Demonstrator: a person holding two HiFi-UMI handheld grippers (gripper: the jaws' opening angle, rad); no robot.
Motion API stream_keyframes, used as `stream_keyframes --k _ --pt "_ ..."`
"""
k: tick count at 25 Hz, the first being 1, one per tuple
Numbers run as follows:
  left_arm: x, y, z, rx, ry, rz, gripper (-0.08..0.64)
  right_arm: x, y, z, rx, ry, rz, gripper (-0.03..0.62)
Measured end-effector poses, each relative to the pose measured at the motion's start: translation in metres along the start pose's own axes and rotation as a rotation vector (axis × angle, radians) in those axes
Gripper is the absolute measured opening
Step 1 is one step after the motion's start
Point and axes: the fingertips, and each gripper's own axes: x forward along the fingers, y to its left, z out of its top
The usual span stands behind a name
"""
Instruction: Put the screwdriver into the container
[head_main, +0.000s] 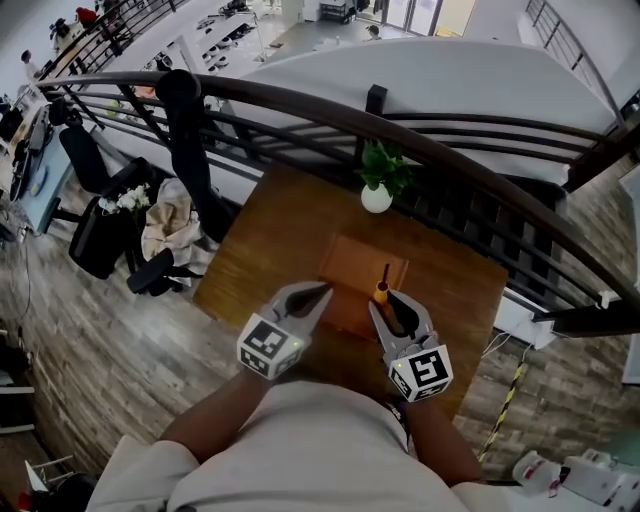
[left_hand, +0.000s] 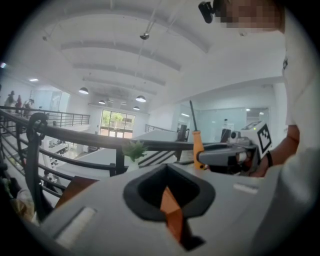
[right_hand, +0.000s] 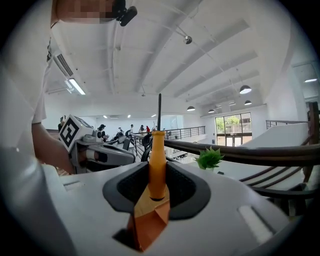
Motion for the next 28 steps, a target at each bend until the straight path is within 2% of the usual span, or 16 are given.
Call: stream_keyframes --k 12,28 --pt "0.018 0.014 -0.039 -0.014 0.071 -0.051 0.003 0.026 -0.026 -0.066 -0.201 0.190 -0.014 0.117" --pt "0.040 0.045 -0.111 -0.112 0.189 -0.085 0.003 0.057 -0.041 -0.166 -0.236 0.438 0.030 0.117"
